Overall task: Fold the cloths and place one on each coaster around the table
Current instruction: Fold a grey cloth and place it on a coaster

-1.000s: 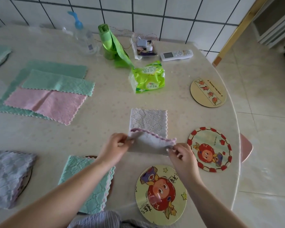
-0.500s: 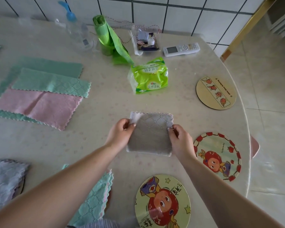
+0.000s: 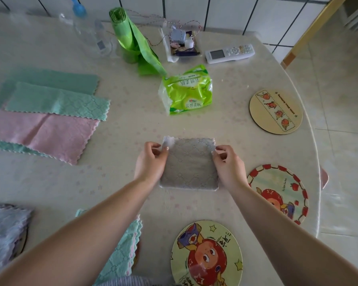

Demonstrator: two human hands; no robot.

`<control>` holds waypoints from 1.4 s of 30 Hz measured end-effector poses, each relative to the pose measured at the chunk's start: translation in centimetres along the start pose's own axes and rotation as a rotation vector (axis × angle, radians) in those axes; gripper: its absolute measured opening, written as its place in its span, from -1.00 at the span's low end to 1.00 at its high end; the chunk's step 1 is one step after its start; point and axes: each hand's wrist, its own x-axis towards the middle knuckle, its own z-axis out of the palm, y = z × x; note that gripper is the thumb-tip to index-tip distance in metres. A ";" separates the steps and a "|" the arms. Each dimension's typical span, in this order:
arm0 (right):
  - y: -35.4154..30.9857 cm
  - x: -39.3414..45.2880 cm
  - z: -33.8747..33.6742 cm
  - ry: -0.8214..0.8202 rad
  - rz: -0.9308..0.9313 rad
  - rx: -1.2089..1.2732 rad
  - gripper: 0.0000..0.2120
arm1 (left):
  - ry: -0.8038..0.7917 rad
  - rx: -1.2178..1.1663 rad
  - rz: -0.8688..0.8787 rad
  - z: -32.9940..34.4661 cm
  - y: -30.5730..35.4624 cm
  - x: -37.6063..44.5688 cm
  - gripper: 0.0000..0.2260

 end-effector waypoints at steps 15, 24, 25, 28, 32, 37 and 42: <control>1.7 -0.4 2.5 -0.107 -0.601 -0.809 -0.44 | -0.137 0.897 0.706 2.6 -2.5 -0.8 -0.32; 2.2 -0.2 0.1 -0.146 -0.498 -0.859 -0.37 | -0.094 0.796 0.470 0.4 -3.2 0.2 -0.26; 2.3 -0.4 -0.3 -0.159 -0.482 -0.845 -0.38 | -0.080 0.751 0.446 -0.2 -3.3 0.0 -0.28; 2.3 -1.4 -2.1 -0.127 -0.456 -0.677 -0.44 | 0.017 0.582 0.454 -1.8 -3.7 -0.9 -0.40; 1.5 -2.9 -2.4 -0.149 -0.247 -0.295 -0.57 | 0.000 0.347 0.346 -2.2 -3.3 -2.2 -0.65; -0.5 -2.4 -1.6 -0.163 0.052 0.002 -0.60 | -0.074 0.149 0.030 -1.4 -1.4 -1.6 -0.74; -1.3 -2.0 -1.7 -0.284 0.287 0.190 -0.80 | -0.182 -0.065 -0.071 -2.0 -0.5 -1.2 -0.95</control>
